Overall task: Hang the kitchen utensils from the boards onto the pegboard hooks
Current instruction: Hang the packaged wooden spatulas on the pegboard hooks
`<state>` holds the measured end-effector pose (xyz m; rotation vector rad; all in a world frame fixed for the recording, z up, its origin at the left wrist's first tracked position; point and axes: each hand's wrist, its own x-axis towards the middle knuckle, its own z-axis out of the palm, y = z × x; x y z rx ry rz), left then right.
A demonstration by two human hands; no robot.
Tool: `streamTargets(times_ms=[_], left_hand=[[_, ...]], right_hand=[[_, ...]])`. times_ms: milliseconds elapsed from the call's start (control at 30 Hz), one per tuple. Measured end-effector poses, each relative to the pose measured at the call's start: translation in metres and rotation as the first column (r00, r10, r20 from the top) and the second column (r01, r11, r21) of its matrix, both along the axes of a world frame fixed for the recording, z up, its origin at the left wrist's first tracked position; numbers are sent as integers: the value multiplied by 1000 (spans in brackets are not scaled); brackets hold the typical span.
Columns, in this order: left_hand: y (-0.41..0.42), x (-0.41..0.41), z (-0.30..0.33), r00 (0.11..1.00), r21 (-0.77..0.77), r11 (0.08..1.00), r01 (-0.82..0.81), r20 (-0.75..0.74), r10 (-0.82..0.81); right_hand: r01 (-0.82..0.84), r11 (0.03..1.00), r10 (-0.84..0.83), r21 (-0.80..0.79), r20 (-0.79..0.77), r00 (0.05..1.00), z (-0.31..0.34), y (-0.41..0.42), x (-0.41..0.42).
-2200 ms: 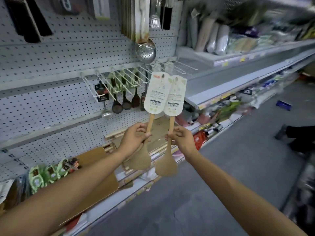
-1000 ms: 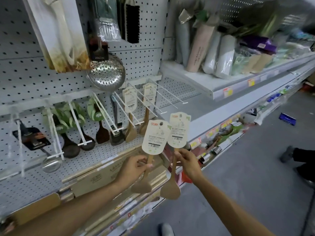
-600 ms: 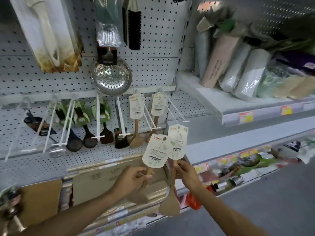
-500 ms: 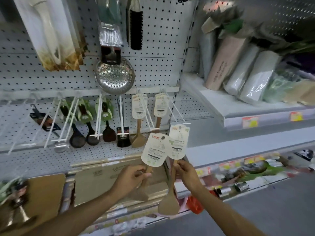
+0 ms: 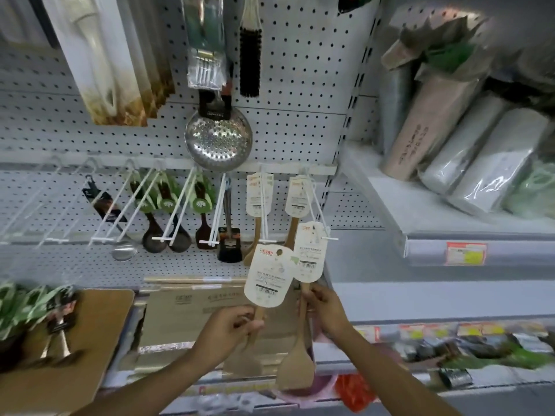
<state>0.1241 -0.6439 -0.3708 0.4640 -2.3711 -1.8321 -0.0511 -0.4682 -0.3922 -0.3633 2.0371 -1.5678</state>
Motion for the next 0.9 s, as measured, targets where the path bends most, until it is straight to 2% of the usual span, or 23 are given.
streamTargets(times_ms=[67,200,267,367,467,633,800,833,900], left_hand=[[1,-2,1,999,4,999,-41,-2,41],[2,-7,1,996,-16,996,-86,-6,86],[1,-8,0,995,-17,995,-102,-2,102],[3,-10,0,992,-16,992,-124,9,124],[5,-10,-4,989,1,989,-147,18,147],[3,-9,-10,990,11,990,-139,33,138],[6,-12,-19,988,24,988,-150,41,149],[6,-13,-22,986,20,987,-160,44,159],[7,-14,-26,986,14,987,-159,47,159]], right_hand=[[7,1000,-7,7,44,999,1,-7,-17],[78,993,-52,-85,274,960,18,-29,-51],[58,996,-36,-65,307,951,28,-41,-65],[16,999,-7,-33,241,971,34,-52,-79],[46,999,-49,21,178,983,33,-60,-92],[36,999,-37,9,65,997,32,-69,-107],[16,989,-6,146,-71,997,27,-70,-101],[-19,983,37,185,-99,994,20,-69,-98],[-213,953,241,214,-115,964,15,-62,-85]])
